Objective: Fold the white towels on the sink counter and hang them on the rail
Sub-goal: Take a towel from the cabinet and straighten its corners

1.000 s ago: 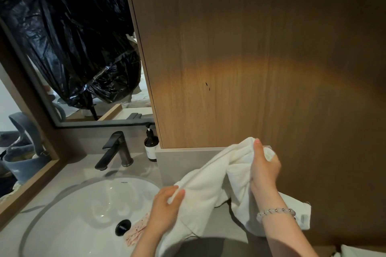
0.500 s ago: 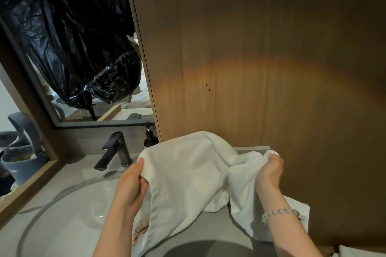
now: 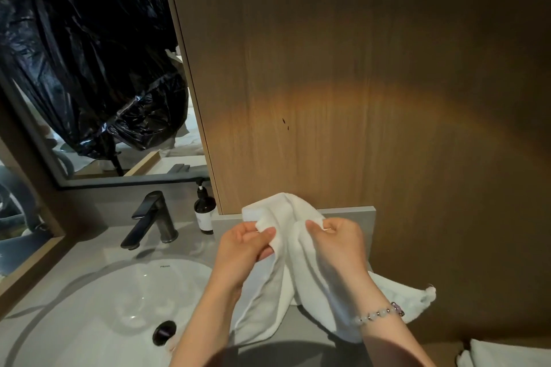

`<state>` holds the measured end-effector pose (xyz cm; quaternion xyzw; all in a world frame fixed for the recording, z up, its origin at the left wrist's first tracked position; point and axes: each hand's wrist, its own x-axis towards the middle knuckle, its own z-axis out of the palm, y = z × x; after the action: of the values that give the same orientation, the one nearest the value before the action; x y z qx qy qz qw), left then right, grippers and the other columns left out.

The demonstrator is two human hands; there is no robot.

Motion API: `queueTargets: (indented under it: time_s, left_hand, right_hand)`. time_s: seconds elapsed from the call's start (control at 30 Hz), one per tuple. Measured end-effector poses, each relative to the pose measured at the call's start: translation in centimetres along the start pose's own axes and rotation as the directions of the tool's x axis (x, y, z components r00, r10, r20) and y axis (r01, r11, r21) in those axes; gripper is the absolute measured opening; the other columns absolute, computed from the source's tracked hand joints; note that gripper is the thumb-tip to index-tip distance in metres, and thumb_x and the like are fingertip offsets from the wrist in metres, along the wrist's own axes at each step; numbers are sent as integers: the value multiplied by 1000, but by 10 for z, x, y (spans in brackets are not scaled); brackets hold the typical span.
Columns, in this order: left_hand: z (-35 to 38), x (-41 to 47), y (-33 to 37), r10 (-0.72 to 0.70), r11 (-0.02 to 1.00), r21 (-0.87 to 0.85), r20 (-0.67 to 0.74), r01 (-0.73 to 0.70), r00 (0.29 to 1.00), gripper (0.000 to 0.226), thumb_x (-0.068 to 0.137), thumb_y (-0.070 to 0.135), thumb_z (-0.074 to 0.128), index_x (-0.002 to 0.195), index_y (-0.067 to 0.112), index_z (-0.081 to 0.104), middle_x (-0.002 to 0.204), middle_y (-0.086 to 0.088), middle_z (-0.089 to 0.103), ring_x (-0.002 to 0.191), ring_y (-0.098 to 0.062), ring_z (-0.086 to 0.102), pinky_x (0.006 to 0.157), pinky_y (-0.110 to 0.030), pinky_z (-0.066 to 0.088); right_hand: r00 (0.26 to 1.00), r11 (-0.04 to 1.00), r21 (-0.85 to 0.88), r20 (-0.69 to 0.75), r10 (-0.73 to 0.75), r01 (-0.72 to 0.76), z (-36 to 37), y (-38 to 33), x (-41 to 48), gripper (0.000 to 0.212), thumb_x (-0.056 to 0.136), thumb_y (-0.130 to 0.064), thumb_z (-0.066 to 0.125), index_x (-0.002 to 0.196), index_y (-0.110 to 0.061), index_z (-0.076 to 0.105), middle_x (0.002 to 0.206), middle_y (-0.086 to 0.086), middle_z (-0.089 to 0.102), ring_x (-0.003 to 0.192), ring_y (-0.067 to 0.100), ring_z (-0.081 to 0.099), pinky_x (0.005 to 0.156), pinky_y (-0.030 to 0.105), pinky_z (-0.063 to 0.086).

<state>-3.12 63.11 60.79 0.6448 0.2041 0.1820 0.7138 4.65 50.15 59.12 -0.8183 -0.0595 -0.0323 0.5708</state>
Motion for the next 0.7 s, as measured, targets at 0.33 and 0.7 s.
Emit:
queueTargets:
  time_s: [0.33, 0.7]
  left_hand:
    - [29, -3, -6, 198, 912, 373, -46, -167, 979, 11, 82, 8, 67, 78, 18, 69, 66, 7, 66, 71, -14, 67, 83, -34, 54]
    - [39, -9, -10, 302, 700, 586, 275, -408, 913, 45, 87, -7, 43, 111, 20, 70, 88, 12, 52, 95, -12, 55, 83, -6, 40]
  right_hand:
    - [972, 958, 287, 219, -85, 19, 3, 2, -9, 26, 95, -5, 47, 93, -26, 62, 70, 0, 64, 65, 15, 60, 71, 36, 53]
    - [954, 837, 537, 290, -68, -103, -9, 7, -13, 22, 95, 2, 46, 96, -11, 64, 76, 2, 69, 62, 7, 67, 55, 17, 51]
